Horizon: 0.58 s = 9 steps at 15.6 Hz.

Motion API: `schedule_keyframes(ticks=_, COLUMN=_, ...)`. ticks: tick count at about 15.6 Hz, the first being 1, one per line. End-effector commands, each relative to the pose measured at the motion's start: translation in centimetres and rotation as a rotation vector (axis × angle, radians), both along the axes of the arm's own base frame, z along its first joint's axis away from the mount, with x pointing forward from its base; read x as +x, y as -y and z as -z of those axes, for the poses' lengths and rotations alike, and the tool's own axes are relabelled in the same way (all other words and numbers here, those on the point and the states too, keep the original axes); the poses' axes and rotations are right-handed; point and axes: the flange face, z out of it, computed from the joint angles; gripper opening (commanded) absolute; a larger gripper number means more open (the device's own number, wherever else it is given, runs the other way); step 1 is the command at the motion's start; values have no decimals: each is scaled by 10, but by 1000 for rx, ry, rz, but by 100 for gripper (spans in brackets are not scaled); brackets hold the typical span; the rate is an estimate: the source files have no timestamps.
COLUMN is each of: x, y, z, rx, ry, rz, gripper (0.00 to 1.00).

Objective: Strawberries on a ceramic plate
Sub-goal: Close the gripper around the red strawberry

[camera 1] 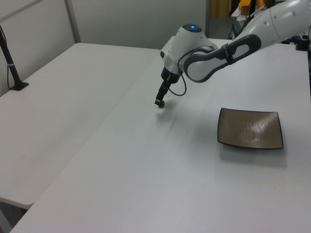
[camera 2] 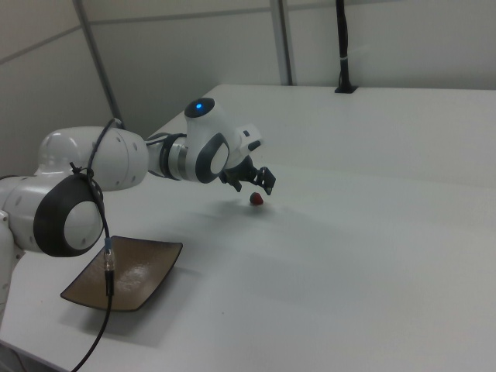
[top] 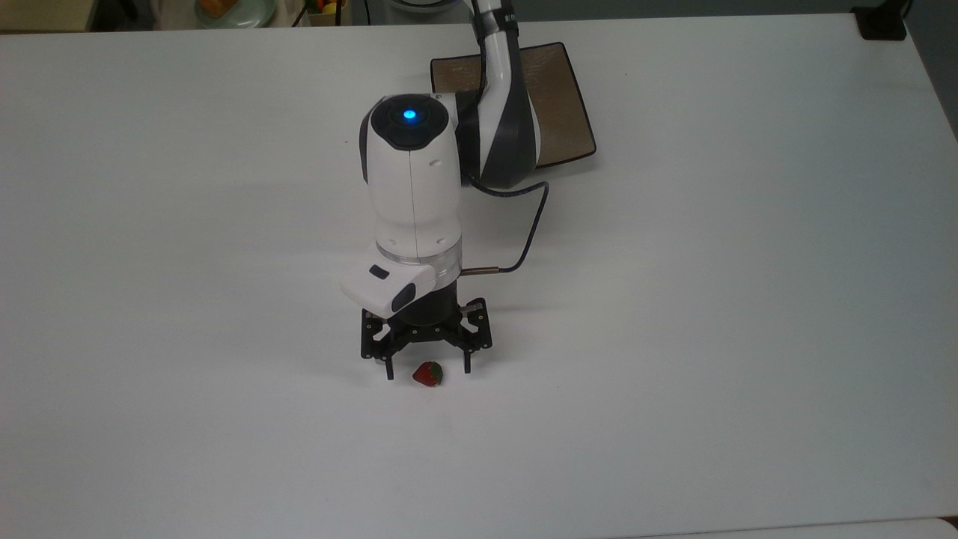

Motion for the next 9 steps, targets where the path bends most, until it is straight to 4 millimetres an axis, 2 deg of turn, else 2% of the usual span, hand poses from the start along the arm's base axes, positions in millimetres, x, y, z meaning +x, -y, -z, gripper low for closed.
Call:
schedule_keyframes(ticks=1, x=0, y=-5, z=11, rx=-22, ry=36, rz=-4, gripper=89)
schedule_keyframes(ticks=3, x=-3, y=-5, z=24, rx=-59, ry=22, rz=-26, gripper=76)
schedule_keyframes(ticks=4, x=-3, y=-5, z=25, rx=-60, ry=21, rz=-26, gripper=72)
schedule_keyframes(ticks=9, x=-3, y=-4, z=24, rx=-56, ry=22, rz=-22, gripper=28)
